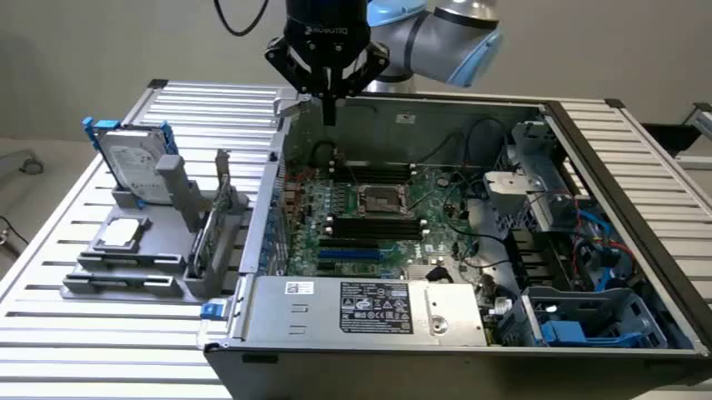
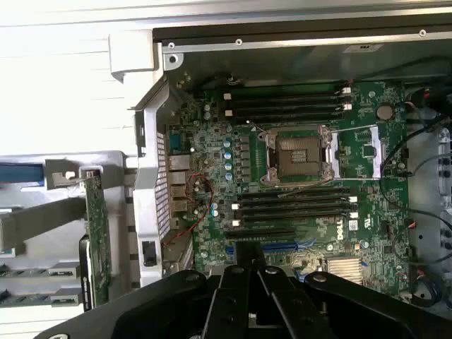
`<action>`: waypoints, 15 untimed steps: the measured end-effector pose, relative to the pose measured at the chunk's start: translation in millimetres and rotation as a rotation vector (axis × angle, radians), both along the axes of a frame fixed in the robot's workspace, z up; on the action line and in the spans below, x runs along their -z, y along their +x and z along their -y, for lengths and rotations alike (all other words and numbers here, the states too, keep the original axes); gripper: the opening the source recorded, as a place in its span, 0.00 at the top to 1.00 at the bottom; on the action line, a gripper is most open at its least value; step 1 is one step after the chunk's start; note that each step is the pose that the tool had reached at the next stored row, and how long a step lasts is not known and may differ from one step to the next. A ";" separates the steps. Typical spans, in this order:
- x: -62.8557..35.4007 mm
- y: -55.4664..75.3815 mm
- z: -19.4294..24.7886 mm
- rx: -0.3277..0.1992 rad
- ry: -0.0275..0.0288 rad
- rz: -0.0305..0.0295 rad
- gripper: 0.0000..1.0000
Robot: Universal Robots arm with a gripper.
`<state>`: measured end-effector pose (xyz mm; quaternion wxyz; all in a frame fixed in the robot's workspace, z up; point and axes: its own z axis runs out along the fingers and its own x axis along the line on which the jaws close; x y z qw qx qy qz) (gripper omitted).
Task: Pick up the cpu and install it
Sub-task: 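Reach for the cpu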
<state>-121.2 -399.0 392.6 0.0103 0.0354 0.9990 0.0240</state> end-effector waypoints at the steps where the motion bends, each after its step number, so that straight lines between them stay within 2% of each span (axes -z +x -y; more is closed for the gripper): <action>1: 0.0 0.0 0.0 0.000 0.0000 0.0000 0.89; 6: 0.0 -0.5 0.0 0.000 0.0000 0.0002 0.89; 7: 0.1 -3.1 -0.4 0.000 0.0000 -0.0032 0.89; 15: 0.6 -39.4 -10.5 0.000 -0.0001 -0.0040 0.89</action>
